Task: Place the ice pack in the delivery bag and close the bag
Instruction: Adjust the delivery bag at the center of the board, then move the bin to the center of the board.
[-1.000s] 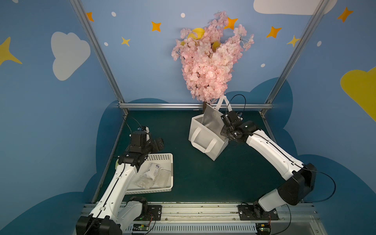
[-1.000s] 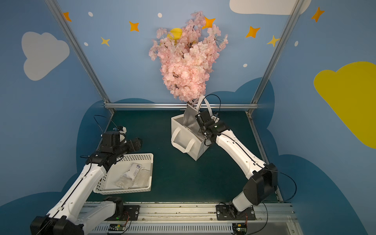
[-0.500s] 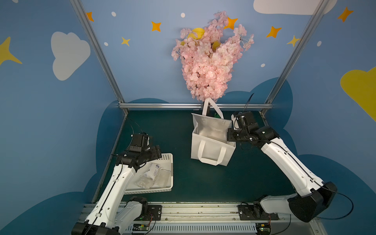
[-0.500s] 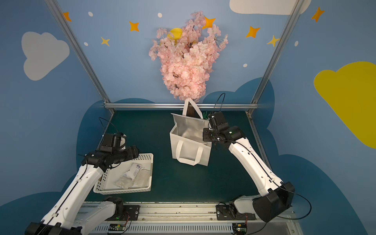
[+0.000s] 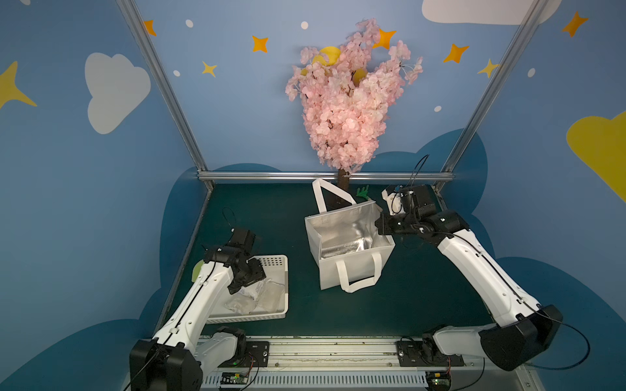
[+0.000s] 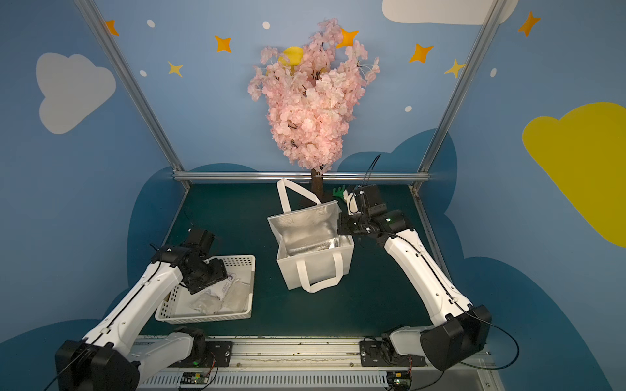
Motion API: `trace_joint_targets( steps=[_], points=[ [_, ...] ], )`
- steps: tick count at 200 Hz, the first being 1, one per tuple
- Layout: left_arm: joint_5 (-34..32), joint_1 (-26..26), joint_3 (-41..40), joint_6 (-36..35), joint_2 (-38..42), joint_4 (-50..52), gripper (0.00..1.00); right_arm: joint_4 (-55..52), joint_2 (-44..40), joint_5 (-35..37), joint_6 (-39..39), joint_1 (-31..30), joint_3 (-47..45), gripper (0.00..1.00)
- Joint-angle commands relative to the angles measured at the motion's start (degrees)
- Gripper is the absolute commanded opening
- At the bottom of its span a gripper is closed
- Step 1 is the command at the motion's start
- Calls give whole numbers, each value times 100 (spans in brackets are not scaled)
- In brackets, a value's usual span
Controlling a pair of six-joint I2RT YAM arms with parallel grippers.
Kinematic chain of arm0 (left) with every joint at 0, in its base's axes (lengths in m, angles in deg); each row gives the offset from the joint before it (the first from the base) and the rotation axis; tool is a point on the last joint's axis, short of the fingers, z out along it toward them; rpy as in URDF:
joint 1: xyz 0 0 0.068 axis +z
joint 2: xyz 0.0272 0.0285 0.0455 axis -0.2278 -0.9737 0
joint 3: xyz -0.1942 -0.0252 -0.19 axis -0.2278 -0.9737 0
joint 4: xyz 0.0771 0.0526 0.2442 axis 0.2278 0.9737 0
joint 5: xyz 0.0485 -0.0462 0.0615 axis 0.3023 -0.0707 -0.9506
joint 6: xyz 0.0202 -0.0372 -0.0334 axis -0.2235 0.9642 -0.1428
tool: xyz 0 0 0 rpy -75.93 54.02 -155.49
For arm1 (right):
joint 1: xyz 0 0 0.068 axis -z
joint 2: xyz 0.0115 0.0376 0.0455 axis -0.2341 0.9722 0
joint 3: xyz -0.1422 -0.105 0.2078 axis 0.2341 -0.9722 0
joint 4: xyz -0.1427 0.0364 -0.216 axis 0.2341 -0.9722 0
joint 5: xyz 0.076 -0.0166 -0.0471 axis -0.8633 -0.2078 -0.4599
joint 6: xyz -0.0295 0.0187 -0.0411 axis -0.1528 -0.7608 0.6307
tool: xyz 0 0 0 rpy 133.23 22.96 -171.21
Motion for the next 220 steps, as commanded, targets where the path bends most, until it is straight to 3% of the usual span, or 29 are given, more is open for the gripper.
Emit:
trace_joint_targets(
  steps=[1, 41, 60, 69, 108, 133, 181, 203, 220],
  points=[
    [-89, -21, -47, 151, -236, 127, 77, 252, -108, -275, 93, 65, -42, 0],
    [-159, -21, 62, -350, -1260, -41, 77, 274, -129, -391, 81, 159, -60, 0],
    [257, -54, -19, -646, -1808, -369, 79, 281, -151, -367, 70, 185, -65, 0],
    [70, -102, 57, -673, -2058, -355, 79, 272, -171, -356, 72, 200, -77, 0],
    [142, -175, 22, -1190, -2465, -792, 80, 251, -231, -298, 25, 264, -121, 0],
    [-126, -120, 355, -1440, -3027, -894, 78, 248, -209, -322, -8, 280, -84, 0],
    [244, -131, 1436, -1369, -4000, -1319, 72, 186, -99, -295, -37, 288, -5, 0],
    [272, -243, 2096, -1321, -4440, -1247, 75, 145, -95, -274, -38, 289, 1, 0],
    [-61, -344, 2511, -1529, -4662, -972, 79, 87, -119, -265, -41, 289, 14, 0]
  ],
)
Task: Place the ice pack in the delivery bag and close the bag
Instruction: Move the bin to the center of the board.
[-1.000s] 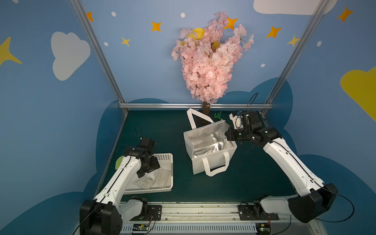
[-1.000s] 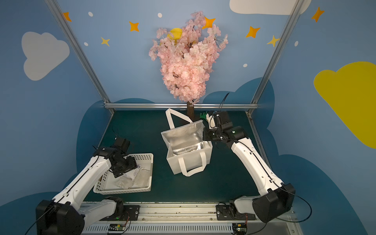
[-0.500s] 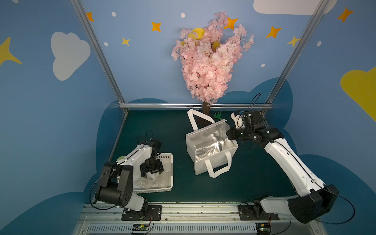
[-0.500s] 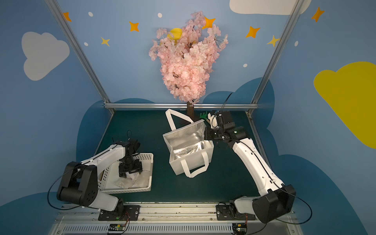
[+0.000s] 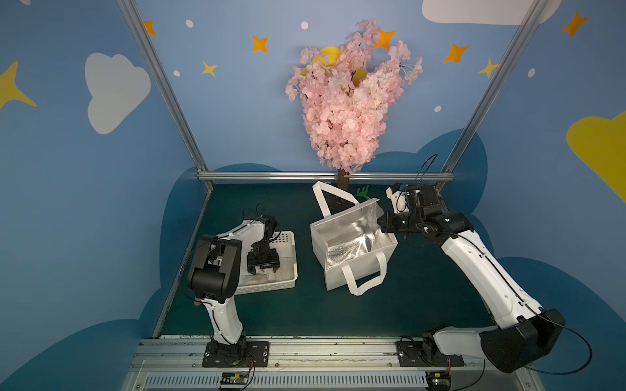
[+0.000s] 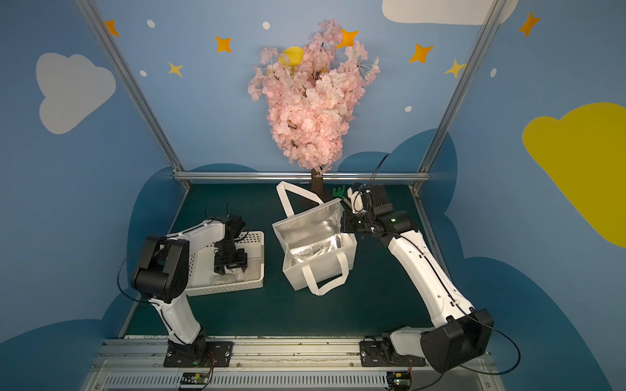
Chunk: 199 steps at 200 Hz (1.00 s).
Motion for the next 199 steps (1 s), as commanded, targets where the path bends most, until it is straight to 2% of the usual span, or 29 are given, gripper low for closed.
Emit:
trace_joint_targets(
  steps=[1, 48, 80, 131, 171, 199],
  points=[
    [-202, -137, 555, -207, -300, -304, 79, -56, -28, 11, -23, 24, 91, 0],
    [-557, -48, 755, -1275, -87, -285, 85, -33, -83, 43, -17, 34, 16, 0],
    [-107, 75, 914, -1885, -185, -584, 83, -26, -48, -11, 4, 42, -30, 0],
    [-285, -23, 1105, -2076, -436, -602, 84, -37, 21, -99, 40, 79, 7, 0],
    [-692, -281, 1165, -2191, 79, -556, 88, -15, 72, -154, 27, 86, -10, 0],
    [-753, -271, 1432, -2509, -44, -438, 89, 2, 115, -233, 44, 103, -20, 0]
  ],
)
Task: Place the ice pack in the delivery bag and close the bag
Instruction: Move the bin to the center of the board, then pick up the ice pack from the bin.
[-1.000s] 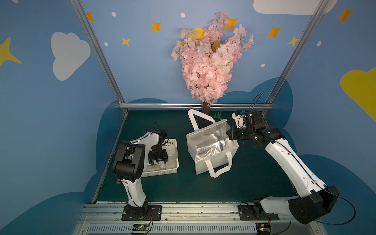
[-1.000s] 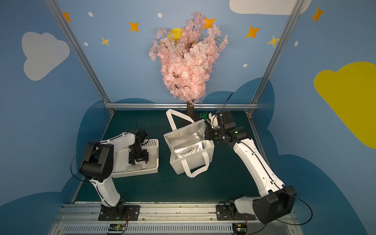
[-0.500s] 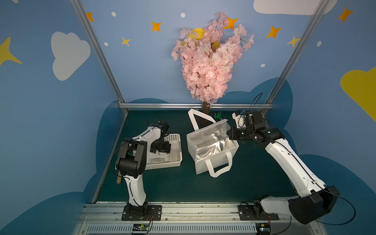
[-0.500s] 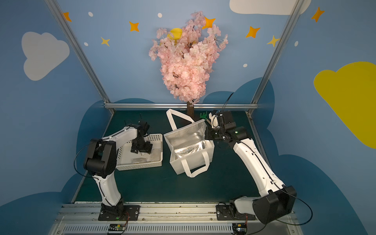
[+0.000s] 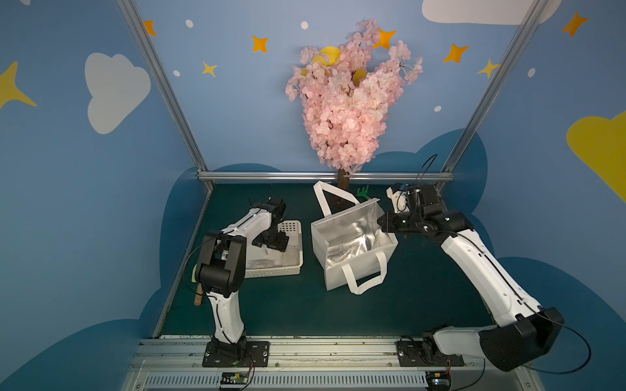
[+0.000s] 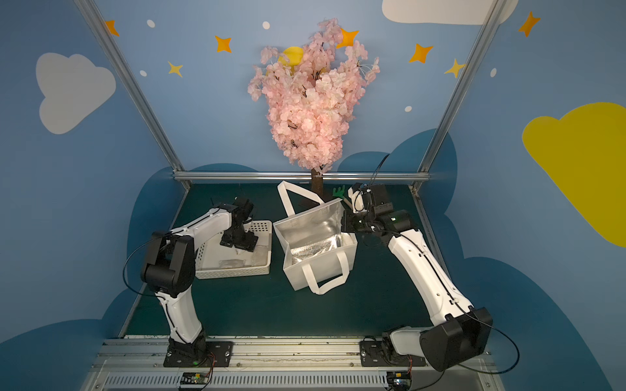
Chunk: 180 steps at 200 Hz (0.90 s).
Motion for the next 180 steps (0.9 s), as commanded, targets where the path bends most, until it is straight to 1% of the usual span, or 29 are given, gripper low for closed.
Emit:
trace_joint_targets(
  steps=[1, 23, 41, 62, 80, 96, 105, 114, 120, 129, 146, 180],
  points=[
    [-96, -22, 314, -354, 110, -18, 89, 11, 51, -137, 44, 31, -21, 0],
    [14, -15, 348, -612, -85, -216, 89, 32, 57, -173, 46, 52, -56, 0],
    [360, 67, 437, -827, -319, -213, 89, 18, 57, -200, 60, 65, -65, 0],
    [418, 132, 310, -854, -409, -234, 88, -18, 4, -199, 73, 101, -63, 0],
    [238, 186, 136, -889, -440, -346, 87, -16, -28, -215, 80, 128, -73, 0],
    [15, 273, 127, -820, -567, -386, 85, -14, -17, -272, 75, 137, -65, 0],
    [171, 329, 168, -782, -646, -344, 82, -15, 1, -301, 63, 135, -65, 0],
    [233, 338, 198, -717, -707, -315, 82, -4, 19, -325, 69, 137, -65, 0],
    [284, 334, 206, -687, -738, -281, 78, -4, 29, -341, 62, 136, -65, 0],
    [392, 323, 195, -670, -774, -236, 75, -6, 33, -347, 54, 133, -56, 0],
    [281, 306, 124, -511, -844, -205, 74, 9, 33, -363, 40, 132, -79, 0],
    [410, 212, 101, -352, -1023, -181, 74, 57, 28, -398, 13, 136, -143, 1]
  ],
)
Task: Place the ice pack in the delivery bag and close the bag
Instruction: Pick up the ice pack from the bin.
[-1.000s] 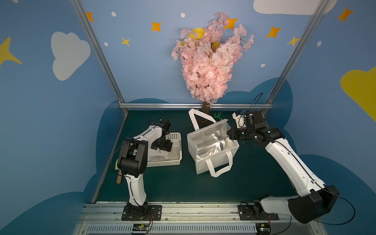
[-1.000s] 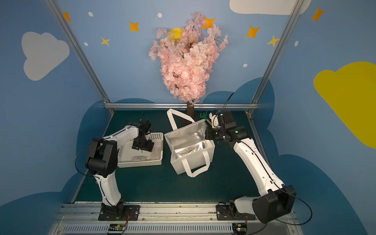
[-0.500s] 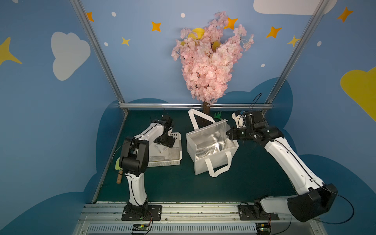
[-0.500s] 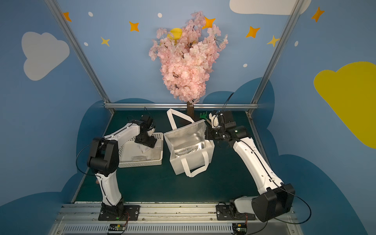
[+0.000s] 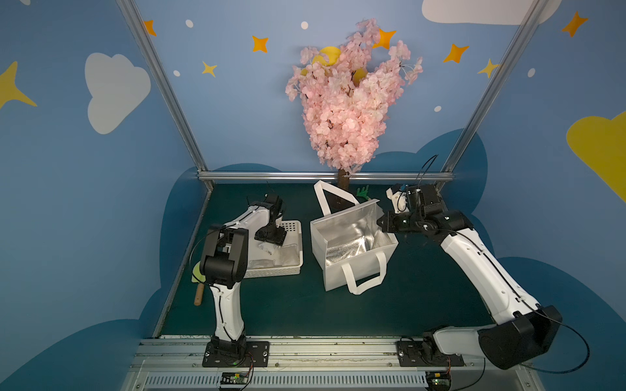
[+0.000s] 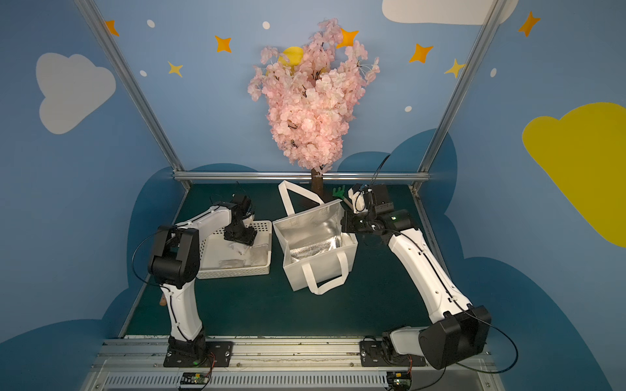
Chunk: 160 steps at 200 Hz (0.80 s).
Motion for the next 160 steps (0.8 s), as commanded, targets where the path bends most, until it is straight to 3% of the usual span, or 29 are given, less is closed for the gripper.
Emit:
trace_joint_targets(
  steps=[1, 39, 46, 58, 70, 112, 160],
  points=[
    [137, -89, -125, 137, -348, 514, 74, 48, -13, -109, 0, 18, -74, 1],
    [263, -104, -319, 223, -386, 561, 71, 73, -38, -136, -13, 18, -65, 2],
    [229, -108, -347, 245, -338, 548, 66, 68, -53, -138, -23, 18, -73, 2],
    [246, -108, -355, 280, -238, 547, 48, 74, -70, -145, -30, 16, -89, 2],
    [251, -108, -352, 359, -83, 553, 36, 70, -83, -156, -18, 19, -101, 2],
    [395, -106, -366, 673, 744, 575, 34, 75, -130, -189, -76, 19, -153, 2],
    [860, -134, -277, 1014, 2337, 732, 31, 92, -189, -132, -78, 10, -223, 2]
  ],
)
